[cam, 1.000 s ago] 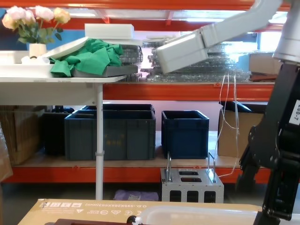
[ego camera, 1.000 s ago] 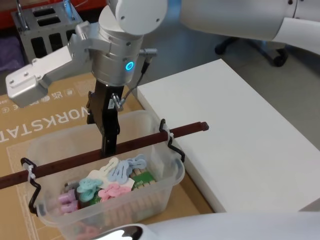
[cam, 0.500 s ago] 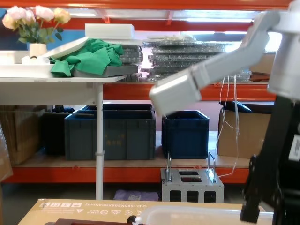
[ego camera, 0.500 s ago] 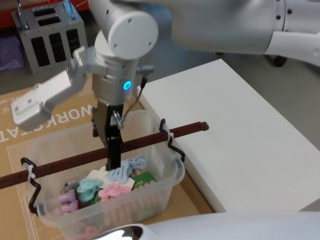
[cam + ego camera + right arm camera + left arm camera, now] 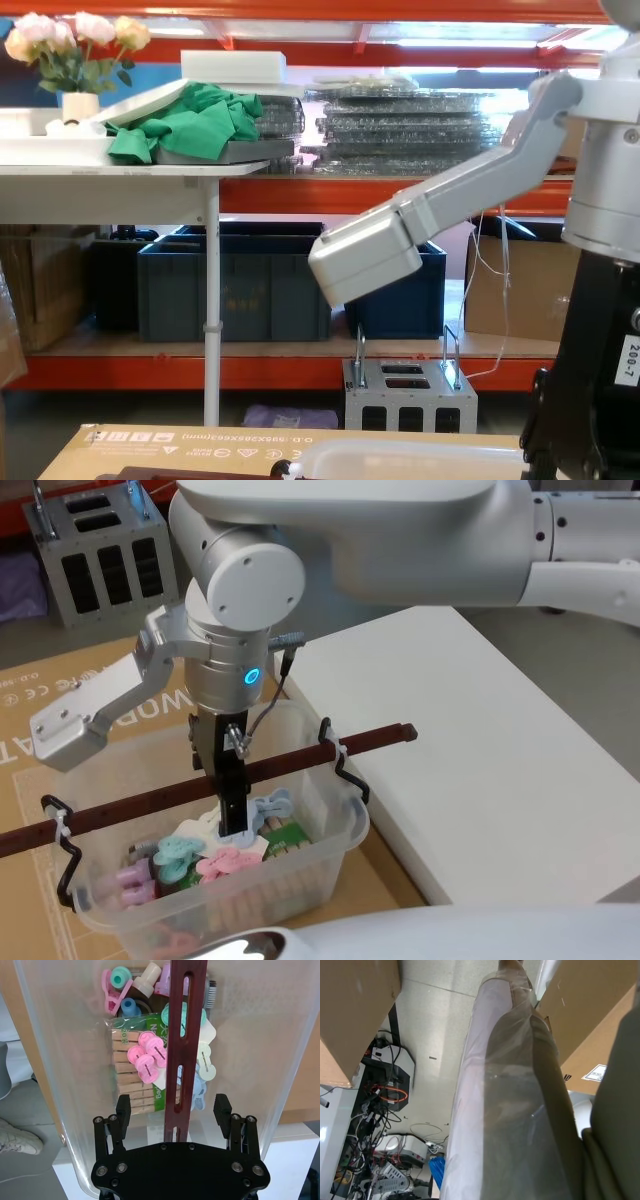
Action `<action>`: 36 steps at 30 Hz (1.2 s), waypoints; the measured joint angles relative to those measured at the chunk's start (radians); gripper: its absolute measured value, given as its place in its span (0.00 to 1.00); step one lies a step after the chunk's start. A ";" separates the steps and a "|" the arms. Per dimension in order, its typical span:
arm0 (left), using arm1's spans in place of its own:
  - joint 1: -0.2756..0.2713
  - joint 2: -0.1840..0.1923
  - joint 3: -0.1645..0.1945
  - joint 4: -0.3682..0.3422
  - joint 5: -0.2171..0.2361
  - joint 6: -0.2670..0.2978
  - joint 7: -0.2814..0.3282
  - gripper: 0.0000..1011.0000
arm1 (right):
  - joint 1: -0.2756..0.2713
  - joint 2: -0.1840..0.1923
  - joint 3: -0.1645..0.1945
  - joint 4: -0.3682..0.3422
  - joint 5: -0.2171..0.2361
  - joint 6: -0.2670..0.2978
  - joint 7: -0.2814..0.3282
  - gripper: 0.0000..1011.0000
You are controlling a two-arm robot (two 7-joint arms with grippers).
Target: Use one hand to grasp the basket and place it at the designated location.
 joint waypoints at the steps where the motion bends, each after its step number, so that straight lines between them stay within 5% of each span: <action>1: 0.000 0.000 0.000 0.000 0.000 0.000 0.000 0.00 | 0.000 -0.001 -0.002 0.000 -0.001 0.001 0.000 0.99; 25: 0.000 0.000 0.000 0.000 0.000 0.000 0.000 0.00 | -0.011 -0.052 -0.045 0.061 -0.038 0.020 -0.001 0.99; 36: 0.000 0.000 0.000 0.000 0.000 0.000 0.000 0.00 | -0.011 -0.048 -0.042 0.067 -0.039 0.022 -0.012 0.76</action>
